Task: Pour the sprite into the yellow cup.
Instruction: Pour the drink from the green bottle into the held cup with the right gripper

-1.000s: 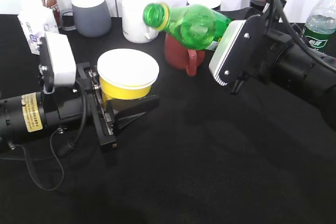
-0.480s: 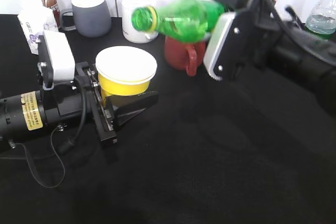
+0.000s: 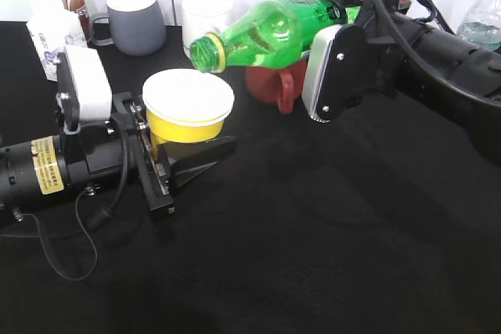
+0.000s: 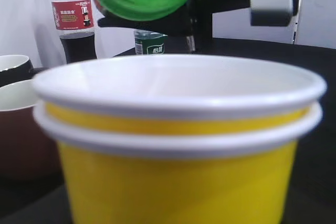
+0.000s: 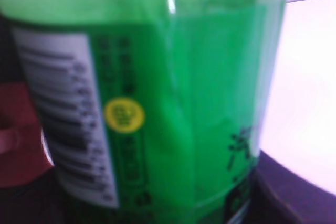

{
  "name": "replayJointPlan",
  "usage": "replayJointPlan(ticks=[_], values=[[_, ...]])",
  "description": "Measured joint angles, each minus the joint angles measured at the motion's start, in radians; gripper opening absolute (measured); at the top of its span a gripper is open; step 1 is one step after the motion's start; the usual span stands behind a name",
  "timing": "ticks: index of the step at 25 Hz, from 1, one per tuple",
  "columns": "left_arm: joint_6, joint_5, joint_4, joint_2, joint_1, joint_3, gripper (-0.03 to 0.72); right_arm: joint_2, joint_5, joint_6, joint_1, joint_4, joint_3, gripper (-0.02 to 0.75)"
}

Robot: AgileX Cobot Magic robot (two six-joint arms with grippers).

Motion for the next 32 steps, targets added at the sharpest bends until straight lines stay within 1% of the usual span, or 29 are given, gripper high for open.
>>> replayJointPlan(ticks=[10, 24, 29, 31, 32], values=[[0.000, 0.000, 0.001, 0.000, 0.000, 0.000, 0.419, 0.000, -0.001, -0.078, 0.000, 0.001, 0.000, 0.440], [0.000, 0.004, 0.009, 0.000, 0.000, 0.000, 0.419, 0.000, -0.004, -0.081, 0.000, 0.017, -0.005, 0.440], [0.000, 0.006, 0.009, 0.000, 0.000, 0.000, 0.419, 0.000, -0.005, -0.003, 0.000, 0.020, -0.005, 0.440], [0.000, 0.006, 0.009, 0.000, 0.000, 0.000, 0.419, 0.000, -0.005, 0.096, 0.000, 0.020, -0.005, 0.440], [0.000, 0.006, 0.009, 0.000, 0.000, 0.000, 0.419, 0.000, -0.005, 0.177, 0.000, 0.018, -0.005, 0.440]])
